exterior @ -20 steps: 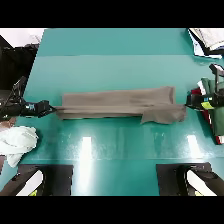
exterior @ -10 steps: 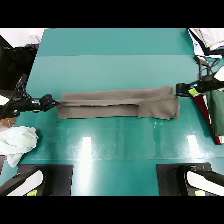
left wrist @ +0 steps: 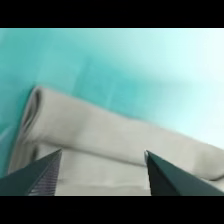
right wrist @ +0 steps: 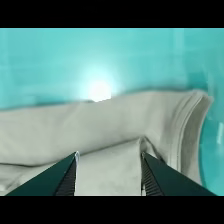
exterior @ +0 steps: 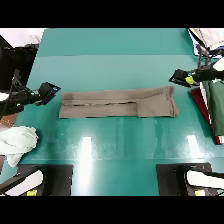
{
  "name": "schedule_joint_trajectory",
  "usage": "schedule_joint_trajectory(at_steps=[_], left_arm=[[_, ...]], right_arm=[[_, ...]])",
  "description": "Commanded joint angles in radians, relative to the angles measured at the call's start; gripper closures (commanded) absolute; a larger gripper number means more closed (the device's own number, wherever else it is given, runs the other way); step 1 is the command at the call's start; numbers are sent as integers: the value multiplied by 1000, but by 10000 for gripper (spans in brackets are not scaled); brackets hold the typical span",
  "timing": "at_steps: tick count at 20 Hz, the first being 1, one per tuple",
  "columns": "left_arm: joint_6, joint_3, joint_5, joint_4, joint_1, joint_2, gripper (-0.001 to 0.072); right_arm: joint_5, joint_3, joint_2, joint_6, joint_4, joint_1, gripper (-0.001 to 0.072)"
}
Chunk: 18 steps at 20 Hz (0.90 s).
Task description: Fold the shirts.
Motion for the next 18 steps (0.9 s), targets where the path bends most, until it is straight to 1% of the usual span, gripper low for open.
schedule_joint_trajectory(at_steps=[1,2,3,4,6,8,10,13,15,18], left_arm=[[49,67,-98,-44,0,-2,218],[78,80,-148,-45,0,-2,480],[136,87,-196,-47,0,-2,669],[153,87,-231,-46,-3,-2,679],[148,87,-292,-17,-26,-2,680],[117,87,-320,35,-88,-2,679],[58,87,-321,98,-173,-2,679],[-3,87,-319,162,-309,-2,680],[-47,87,-318,200,-383,-3,680],[-91,87,-317,239,-444,-3,679]], right_arm=[[146,26,-10,-119,108,-90,244],[198,26,-14,-156,107,-120,208],[240,26,-23,-178,109,-151,78],[287,26,-39,-186,109,-186,17],[369,26,-89,-214,116,-240,17],[397,26,-151,-243,117,-276,17],[397,26,-208,-292,126,-289,17],[390,26,-289,-379,217,-309,19],[380,26,-335,-403,246,-311,23],[378,26,-378,-423,248,-296,33]])
